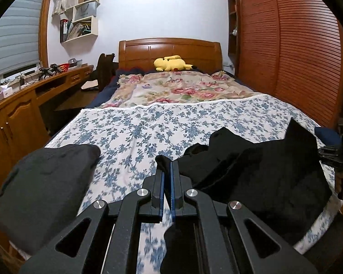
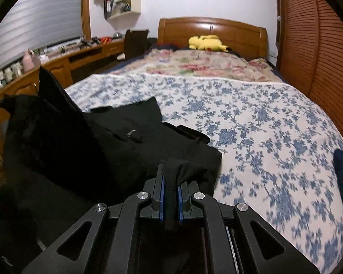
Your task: Fold large clothes
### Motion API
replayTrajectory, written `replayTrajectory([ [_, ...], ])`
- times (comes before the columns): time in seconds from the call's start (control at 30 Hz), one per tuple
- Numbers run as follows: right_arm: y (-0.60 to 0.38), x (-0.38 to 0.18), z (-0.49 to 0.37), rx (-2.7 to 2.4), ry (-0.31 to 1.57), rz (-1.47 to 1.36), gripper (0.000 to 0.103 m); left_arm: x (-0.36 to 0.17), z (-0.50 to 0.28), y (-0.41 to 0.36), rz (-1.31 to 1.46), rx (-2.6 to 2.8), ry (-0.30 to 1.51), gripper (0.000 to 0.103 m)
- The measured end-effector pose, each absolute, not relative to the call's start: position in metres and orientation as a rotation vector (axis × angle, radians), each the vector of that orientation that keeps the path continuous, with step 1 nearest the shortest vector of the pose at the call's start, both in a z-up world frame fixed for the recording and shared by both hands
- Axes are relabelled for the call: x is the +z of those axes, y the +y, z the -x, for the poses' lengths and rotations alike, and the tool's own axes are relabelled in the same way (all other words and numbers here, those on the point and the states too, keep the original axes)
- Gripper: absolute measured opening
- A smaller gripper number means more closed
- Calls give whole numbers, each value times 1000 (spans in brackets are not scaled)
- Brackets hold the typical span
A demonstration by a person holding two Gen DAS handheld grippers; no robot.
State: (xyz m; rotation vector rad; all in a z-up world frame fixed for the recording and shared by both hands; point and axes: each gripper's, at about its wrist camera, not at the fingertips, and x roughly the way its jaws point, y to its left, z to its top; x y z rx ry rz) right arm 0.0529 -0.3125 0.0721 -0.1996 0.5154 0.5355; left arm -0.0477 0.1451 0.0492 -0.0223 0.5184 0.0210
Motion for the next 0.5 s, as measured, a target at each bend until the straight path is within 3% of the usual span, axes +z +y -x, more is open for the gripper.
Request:
replayTrajectory([
  [0.17,-283,79,-100,515,561,244,8,43,18,146,37,-10,531,5],
  [0.5,-238,90,-205,402,613,274,8,27,-4,133,87,-106,521,33],
])
